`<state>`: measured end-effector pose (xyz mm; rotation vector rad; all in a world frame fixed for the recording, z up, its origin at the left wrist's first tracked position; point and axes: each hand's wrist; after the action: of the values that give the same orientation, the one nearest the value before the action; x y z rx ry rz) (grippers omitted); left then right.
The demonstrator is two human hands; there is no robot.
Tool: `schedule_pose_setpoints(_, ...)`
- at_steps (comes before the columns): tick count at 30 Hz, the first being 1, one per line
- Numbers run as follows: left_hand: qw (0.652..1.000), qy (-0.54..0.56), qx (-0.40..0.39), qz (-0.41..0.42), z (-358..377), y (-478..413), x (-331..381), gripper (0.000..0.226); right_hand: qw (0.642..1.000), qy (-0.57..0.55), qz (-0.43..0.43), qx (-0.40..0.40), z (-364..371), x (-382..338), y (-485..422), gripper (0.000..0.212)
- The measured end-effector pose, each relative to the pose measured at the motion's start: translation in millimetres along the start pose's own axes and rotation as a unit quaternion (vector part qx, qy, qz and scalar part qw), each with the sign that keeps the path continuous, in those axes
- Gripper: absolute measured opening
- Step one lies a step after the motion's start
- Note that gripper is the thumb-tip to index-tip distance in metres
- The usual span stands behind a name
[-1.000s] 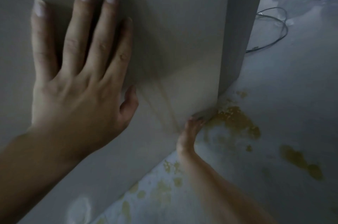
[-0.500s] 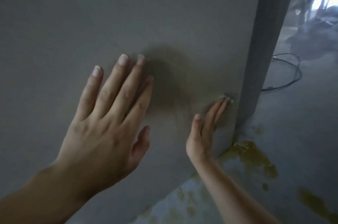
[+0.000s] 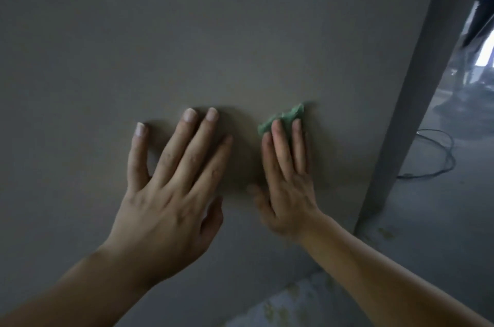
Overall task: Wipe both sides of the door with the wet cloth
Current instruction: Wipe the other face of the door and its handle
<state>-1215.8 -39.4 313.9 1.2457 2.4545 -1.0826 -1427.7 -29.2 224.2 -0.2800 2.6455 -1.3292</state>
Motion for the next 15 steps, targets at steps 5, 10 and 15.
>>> schedule_pose_setpoints(5, 0.999, 0.027, 0.026, -0.012, -10.5, 2.3, -10.5, 0.081, 0.999, 0.005, 0.014, 0.042, -41.8, 20.7, -52.2, 0.068)
schedule_pose_setpoints(10, 0.996, 0.032, 0.041, -0.072, -14.1, 3.8, -18.9, 0.093, 0.996, 0.009, -0.019, 0.088, -84.2, -7.9, -140.6, 0.067)
schedule_pose_setpoints(15, 0.996, 0.035, 0.041, -0.068, -15.0, 4.0, -21.4, 0.088, 0.951, 0.175, -0.239, -0.089, -57.3, 7.2, -73.9, 0.072)
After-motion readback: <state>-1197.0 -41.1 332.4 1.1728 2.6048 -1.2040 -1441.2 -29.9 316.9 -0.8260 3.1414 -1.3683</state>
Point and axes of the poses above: each hand's wrist, its own y-axis away from the middle knuckle, its own z-axis out of the palm, x = y × z, and after that the axes turned 10 degrees about -x, right-handed
